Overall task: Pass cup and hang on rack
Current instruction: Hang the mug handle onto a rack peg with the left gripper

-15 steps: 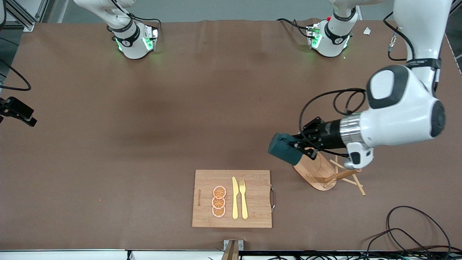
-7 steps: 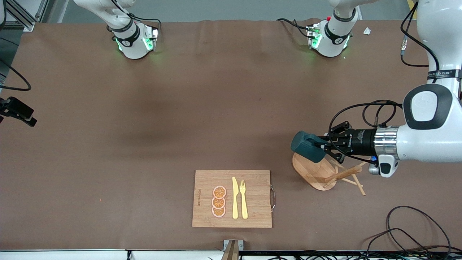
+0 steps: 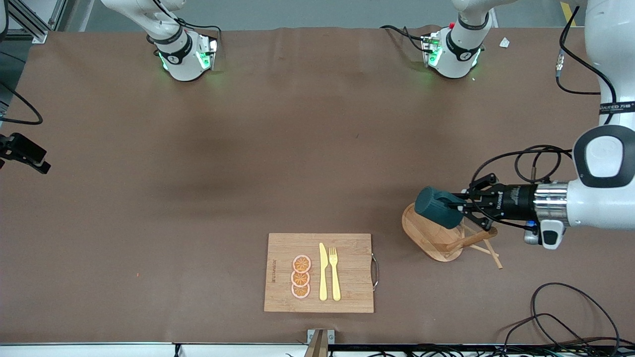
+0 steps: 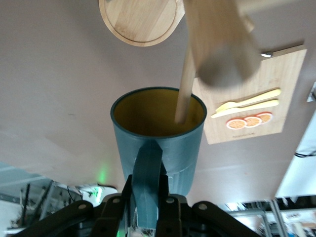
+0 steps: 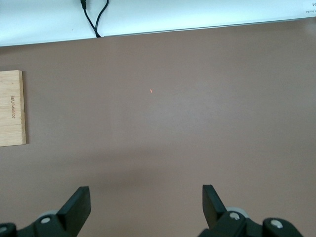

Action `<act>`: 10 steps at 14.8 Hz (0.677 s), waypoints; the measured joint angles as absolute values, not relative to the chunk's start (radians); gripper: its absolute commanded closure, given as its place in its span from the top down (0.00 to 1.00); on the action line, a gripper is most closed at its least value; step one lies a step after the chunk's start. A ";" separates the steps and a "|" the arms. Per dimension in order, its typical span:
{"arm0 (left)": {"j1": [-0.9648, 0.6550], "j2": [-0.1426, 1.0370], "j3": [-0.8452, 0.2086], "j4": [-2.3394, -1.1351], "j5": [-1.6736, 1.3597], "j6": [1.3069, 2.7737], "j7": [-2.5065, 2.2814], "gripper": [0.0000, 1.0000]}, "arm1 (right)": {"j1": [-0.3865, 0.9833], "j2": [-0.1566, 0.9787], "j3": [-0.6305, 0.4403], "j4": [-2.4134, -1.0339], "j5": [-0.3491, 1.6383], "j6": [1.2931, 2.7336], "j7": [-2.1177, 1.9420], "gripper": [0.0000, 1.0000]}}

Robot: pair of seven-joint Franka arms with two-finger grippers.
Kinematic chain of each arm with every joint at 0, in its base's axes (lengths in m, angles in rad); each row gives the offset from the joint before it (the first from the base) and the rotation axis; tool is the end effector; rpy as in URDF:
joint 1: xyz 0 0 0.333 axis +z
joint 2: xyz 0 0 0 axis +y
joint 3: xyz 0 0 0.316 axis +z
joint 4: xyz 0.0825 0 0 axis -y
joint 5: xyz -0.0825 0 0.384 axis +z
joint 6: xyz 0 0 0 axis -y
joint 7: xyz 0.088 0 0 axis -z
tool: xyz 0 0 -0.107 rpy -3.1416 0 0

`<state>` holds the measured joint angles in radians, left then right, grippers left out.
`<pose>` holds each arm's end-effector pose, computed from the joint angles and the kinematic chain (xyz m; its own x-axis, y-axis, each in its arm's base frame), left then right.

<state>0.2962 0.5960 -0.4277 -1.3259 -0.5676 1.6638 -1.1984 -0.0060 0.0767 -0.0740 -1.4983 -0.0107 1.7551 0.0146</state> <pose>0.6913 -0.0778 0.4223 0.2436 0.6367 -0.7316 0.9465 -0.3207 0.0360 0.5947 -0.0468 0.6333 0.9796 -0.0900 0.1795 -0.0940 -0.9955 0.0138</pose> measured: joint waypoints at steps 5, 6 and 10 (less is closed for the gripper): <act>0.342 0.625 -0.428 -1.326 -0.617 1.664 -1.183 0.01 | -0.006 0.077 -0.075 -1.498 -0.011 1.755 0.015 1.00; 0.346 0.627 -0.427 -1.326 -0.617 1.664 -1.183 0.01 | -0.006 0.077 -0.075 -1.498 -0.011 1.755 0.015 1.00; 0.369 0.639 -0.427 -1.324 -0.618 1.665 -1.180 0.01 | -0.007 0.077 -0.075 -1.498 -0.011 1.755 0.015 1.00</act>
